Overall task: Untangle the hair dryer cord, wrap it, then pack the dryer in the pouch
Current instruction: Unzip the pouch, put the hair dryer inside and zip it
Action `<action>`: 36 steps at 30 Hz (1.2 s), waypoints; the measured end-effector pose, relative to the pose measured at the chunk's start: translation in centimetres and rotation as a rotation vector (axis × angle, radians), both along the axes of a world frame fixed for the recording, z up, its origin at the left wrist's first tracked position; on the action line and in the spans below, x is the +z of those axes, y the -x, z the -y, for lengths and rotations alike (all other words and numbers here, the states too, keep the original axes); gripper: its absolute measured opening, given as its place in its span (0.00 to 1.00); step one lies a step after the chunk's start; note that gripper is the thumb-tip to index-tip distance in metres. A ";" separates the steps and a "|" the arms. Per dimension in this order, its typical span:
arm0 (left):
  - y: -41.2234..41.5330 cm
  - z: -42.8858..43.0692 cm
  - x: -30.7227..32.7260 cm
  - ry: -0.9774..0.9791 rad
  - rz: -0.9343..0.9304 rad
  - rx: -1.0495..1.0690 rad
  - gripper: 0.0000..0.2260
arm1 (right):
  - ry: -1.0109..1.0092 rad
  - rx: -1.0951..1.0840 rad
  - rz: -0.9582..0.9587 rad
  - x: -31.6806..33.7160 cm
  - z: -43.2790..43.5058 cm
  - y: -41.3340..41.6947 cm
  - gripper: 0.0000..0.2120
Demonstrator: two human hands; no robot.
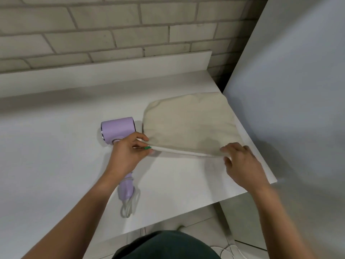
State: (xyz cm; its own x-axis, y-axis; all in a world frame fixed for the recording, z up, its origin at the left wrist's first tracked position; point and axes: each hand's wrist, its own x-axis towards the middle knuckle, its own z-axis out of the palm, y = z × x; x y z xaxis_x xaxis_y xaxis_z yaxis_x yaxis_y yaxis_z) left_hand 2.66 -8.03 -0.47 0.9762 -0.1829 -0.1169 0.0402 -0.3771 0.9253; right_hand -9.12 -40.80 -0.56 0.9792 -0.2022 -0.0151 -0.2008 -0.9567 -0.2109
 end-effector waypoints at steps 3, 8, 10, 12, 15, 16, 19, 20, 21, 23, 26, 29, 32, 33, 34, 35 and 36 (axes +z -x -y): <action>0.4 -0.4 0.3 -0.012 0.036 0.014 0.15 | -0.466 0.079 -0.018 4.0 -8.4 -1.8 0.10; 1.6 -1.0 1.3 -0.049 0.081 -0.067 0.14 | -0.731 0.105 -0.088 3.7 -16.5 -5.0 0.18; 1.9 -1.5 1.5 -0.110 0.129 -0.096 0.15 | -0.740 0.049 -0.065 3.0 -17.6 -5.5 0.19; 2.1 -2.1 1.6 -0.096 0.120 -0.121 0.17 | -0.740 0.018 -0.033 2.7 -18.1 -5.4 0.16; 2.3 -2.6 1.6 -0.039 0.088 -0.156 0.19 | -0.708 0.010 -0.007 2.2 -18.4 -5.1 0.10; 2.4 -2.7 1.5 -0.022 0.089 -0.162 0.18 | -0.694 0.009 -0.006 2.1 -18.4 -5.1 0.08; 2.3 -2.9 1.3 -0.002 0.130 -0.191 0.17 | -0.644 0.041 -0.010 1.9 -18.4 -4.9 0.04; 2.2 -2.9 1.2 -0.029 0.165 -0.217 0.17 | -0.612 0.056 -0.019 1.8 -18.2 -4.9 0.04; 2.1 -3.0 1.1 -0.069 0.208 -0.245 0.16 | -0.566 0.070 -0.030 1.8 -18.0 -4.9 0.04; 1.4 -3.3 0.8 -0.161 0.288 -0.283 0.17 | -0.458 0.071 -0.057 1.5 -17.1 -4.8 0.05; 0.3 -4.0 0.4 -0.285 0.368 -0.294 0.18 | -0.369 0.026 -0.084 0.9 -15.0 -4.4 0.07; 0.3 -3.8 0.3 -0.333 0.348 -0.332 0.14 | -0.367 0.018 -0.065 0.4 -13.5 -3.7 0.06; 0.5 -3.0 0.2 -0.327 0.363 -0.373 0.04 | -0.343 0.030 -0.016 0.3 -12.9 -3.3 0.07; 0.4 -2.9 0.2 -0.322 0.355 -0.367 0.04 | -0.329 0.026 -0.010 0.3 -12.6 -3.2 0.08; 0.2 -2.9 0.1 -0.321 0.343 -0.349 0.05 | -0.313 0.015 -0.011 0.3 -12.3 -3.0 0.10; -0.1 -2.9 0.0 -0.324 0.323 -0.321 0.05 | -0.298 -0.007 -0.012 0.3 -11.7 -2.8 0.11; -0.4 -2.9 -0.1 -0.321 0.296 -0.288 0.05 | -0.283 -0.032 -0.011 0.2 -11.1 -2.6 0.11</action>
State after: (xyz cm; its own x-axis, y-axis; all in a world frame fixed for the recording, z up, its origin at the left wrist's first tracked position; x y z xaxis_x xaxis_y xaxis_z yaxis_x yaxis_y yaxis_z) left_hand 3.09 -5.13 -0.53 0.8915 -0.4487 0.0620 -0.3524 -0.6009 0.7174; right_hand -6.53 -29.72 -0.36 0.9719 -0.2192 -0.0856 -0.2335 -0.8533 -0.4663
